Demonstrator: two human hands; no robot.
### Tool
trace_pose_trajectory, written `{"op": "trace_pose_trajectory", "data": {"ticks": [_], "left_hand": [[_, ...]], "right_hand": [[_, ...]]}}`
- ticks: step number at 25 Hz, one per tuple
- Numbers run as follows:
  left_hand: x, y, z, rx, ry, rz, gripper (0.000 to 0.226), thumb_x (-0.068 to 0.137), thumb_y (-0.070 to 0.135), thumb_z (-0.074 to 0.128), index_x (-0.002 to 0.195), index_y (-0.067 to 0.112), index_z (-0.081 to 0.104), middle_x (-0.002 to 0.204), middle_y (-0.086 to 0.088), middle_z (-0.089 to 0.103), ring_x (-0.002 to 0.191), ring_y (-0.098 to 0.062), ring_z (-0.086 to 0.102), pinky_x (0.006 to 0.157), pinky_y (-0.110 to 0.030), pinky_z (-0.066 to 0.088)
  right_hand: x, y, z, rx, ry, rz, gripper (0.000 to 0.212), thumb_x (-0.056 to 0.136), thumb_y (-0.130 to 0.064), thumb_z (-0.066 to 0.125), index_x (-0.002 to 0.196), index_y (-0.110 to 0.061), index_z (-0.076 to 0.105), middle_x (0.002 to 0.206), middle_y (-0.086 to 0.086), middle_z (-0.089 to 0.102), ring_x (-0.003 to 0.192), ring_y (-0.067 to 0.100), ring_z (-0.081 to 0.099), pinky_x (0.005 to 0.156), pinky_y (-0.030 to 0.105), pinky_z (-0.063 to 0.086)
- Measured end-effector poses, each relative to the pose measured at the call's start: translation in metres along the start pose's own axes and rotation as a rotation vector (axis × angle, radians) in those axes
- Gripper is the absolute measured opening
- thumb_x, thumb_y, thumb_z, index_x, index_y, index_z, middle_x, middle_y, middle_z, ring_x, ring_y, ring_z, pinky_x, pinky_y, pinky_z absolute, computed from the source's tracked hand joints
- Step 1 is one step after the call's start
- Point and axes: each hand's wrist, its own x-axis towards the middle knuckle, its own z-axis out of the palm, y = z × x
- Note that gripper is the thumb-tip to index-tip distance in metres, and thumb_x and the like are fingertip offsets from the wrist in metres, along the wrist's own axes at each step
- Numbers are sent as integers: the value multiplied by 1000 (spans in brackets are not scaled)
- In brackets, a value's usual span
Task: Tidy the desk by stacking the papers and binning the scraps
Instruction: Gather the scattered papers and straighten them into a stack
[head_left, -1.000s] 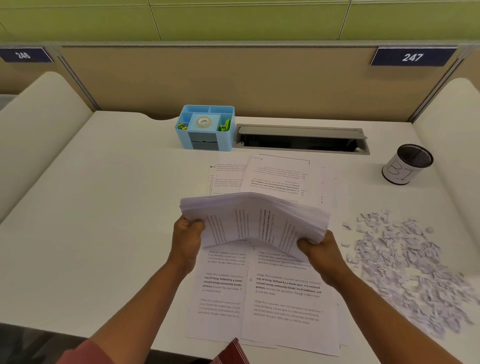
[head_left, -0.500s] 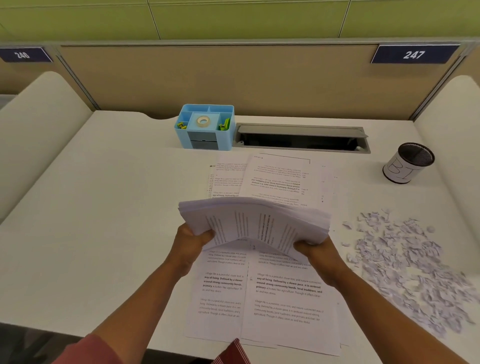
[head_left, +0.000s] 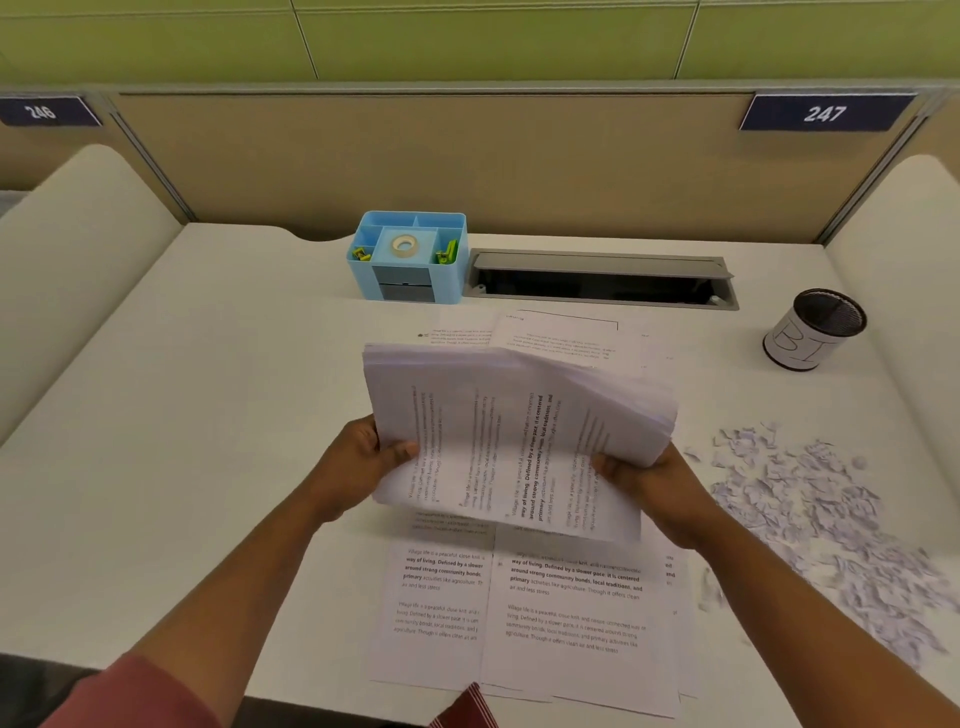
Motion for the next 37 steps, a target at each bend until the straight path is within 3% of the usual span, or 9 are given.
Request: {"op": "trace_pose_trajectory", "data": {"ticks": [2, 4, 7, 11, 16, 20, 26, 33, 37], "left_hand": [[0, 4, 1, -31, 0, -19, 28, 94, 18, 70, 122, 20, 67, 116, 3, 76, 105, -16, 73, 89, -36, 57], [-4, 9, 4, -106, 22, -78, 14, 93, 24, 71, 106, 19, 67, 99, 1, 78, 83, -13, 74, 69, -30, 55], [-6, 11, 2, -209, 62, -226, 24, 86, 37, 73, 85, 19, 57, 80, -3, 72, 57, -12, 56, 48, -22, 36], [-7, 5, 15, -512, 94, -298, 8, 93, 18, 69, 97, 15, 63, 97, -8, 75, 77, -19, 70, 64, -27, 54], [2, 8, 50, -799, 429, -320, 11, 93, 10, 70, 93, 15, 60, 102, -12, 73, 84, -21, 69, 72, -32, 54], [3, 21, 84, -1051, 305, -340, 33, 95, 8, 65, 127, 10, 57, 119, -16, 72, 105, -29, 71, 80, -45, 62], [-3, 38, 124, -1082, 319, -307, 31, 100, 1, 55, 128, 15, 57, 119, -13, 73, 107, -32, 71, 84, -55, 60], [11, 28, 102, -779, 462, -198, 26, 102, 3, 56, 117, 21, 63, 114, -1, 75, 104, -23, 72, 90, -49, 59], [20, 19, 74, -598, 381, -162, 30, 101, 0, 55, 114, 25, 65, 113, 3, 75, 96, -15, 74, 83, -39, 60]], "right_hand": [[-1, -5, 0, 51, -6, 8, 22, 82, -15, 74, 104, -20, 73, 105, 14, 75, 102, 35, 72, 90, 59, 56], [0, -4, 1, 105, 22, 42, 22, 81, -10, 74, 101, -17, 74, 105, 17, 75, 102, 37, 72, 91, 62, 55], [0, 2, 1, 169, 111, 95, 20, 88, 0, 69, 104, -12, 71, 105, 16, 76, 101, 37, 72, 92, 62, 54], [-1, 11, 6, 171, 225, 87, 18, 91, 0, 68, 103, -12, 71, 100, 6, 78, 95, 30, 74, 89, 57, 58], [-1, 15, 19, 242, 293, 72, 18, 92, 1, 67, 101, -15, 70, 94, 0, 79, 97, 29, 73, 82, 48, 59], [-2, 18, 35, 345, 301, 87, 21, 92, 1, 66, 105, -15, 70, 100, 4, 79, 96, 28, 74, 84, 49, 59], [-8, 21, 67, 475, 310, 64, 25, 94, -1, 64, 112, -19, 66, 106, 3, 78, 99, 25, 74, 83, 46, 58], [-13, 15, 58, 402, 115, 77, 36, 93, -9, 64, 128, -16, 59, 121, 7, 72, 108, 28, 70, 88, 53, 59], [-3, -12, 8, 548, 29, 154, 44, 93, -29, 55, 132, -9, 63, 118, 17, 70, 90, 29, 69, 75, 40, 57]]}}
